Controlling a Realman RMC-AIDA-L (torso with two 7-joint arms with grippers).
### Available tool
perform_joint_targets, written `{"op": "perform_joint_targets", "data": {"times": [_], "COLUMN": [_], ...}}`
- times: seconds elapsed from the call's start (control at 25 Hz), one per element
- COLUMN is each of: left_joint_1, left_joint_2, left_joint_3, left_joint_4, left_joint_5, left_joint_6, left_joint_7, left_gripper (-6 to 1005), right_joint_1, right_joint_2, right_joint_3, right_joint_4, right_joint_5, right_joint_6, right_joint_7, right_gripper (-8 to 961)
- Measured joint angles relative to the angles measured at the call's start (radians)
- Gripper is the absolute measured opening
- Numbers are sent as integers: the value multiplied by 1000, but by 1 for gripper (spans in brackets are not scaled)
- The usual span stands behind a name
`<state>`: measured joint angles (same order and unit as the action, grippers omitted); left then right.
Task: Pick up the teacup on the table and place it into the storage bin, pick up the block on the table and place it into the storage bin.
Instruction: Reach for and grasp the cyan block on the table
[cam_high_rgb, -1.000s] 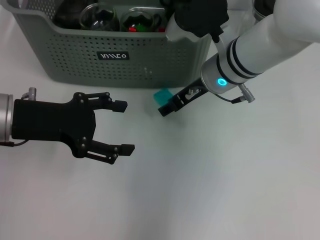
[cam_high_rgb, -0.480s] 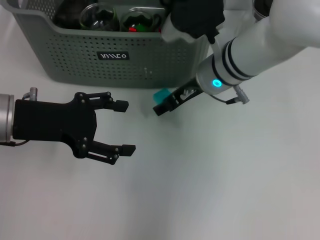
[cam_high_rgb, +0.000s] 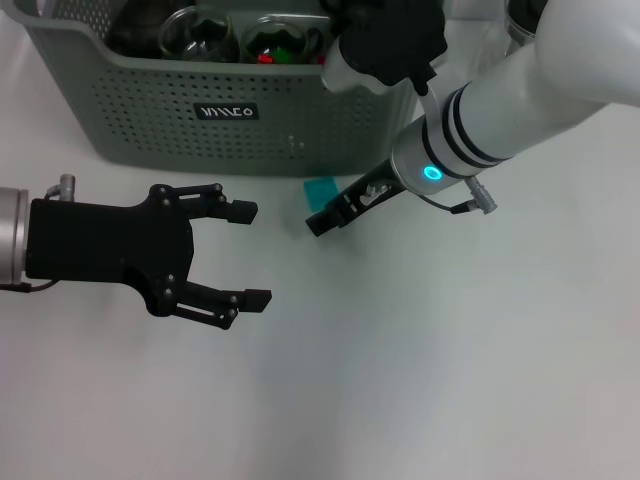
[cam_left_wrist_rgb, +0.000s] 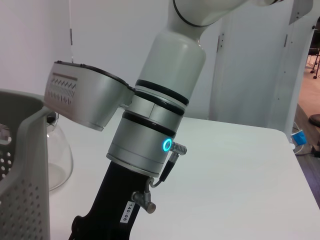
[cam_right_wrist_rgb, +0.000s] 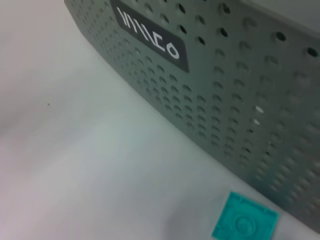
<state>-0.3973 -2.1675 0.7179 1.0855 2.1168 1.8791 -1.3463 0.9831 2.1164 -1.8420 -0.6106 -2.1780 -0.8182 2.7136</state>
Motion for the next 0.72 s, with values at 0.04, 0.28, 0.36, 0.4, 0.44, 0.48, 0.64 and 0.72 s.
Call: {"op": "perform_joint_targets", "data": {"times": [0.04,0.28,0.36,0.4,0.44,0.48,0.64,0.72], "left_joint_1": [0,0,0,0,0,0,0,0], "left_joint_2": [0,0,0,0,0,0,0,0], "left_joint_3": [0,0,0,0,0,0,0,0], "left_joint_4": [0,-1,-1,-1,-1,-1,-1,-1], "left_joint_5": [0,0,0,0,0,0,0,0], "left_joint_6": [0,0,0,0,0,0,0,0], "left_joint_7": [0,0,0,0,0,0,1,2], "left_gripper": [952,952,952,952,952,952,952,952], "right_joint_1": [0,4,5,6,6,6,5,4], "right_joint_2": [0,-1,0,0,0,0,0,0], "right_joint_3": [0,0,0,0,0,0,3,4], "right_joint_4": [0,-1,-1,-1,0,0,0,1], "right_joint_5": [0,2,4,5,7,9,26,32], "right_joint_6": [0,4,8,10,12,15,23,27], "right_joint_7": [0,3,9,12,14,17,26,27], "right_gripper": [760,761,761,761,761,761,761,761]}}
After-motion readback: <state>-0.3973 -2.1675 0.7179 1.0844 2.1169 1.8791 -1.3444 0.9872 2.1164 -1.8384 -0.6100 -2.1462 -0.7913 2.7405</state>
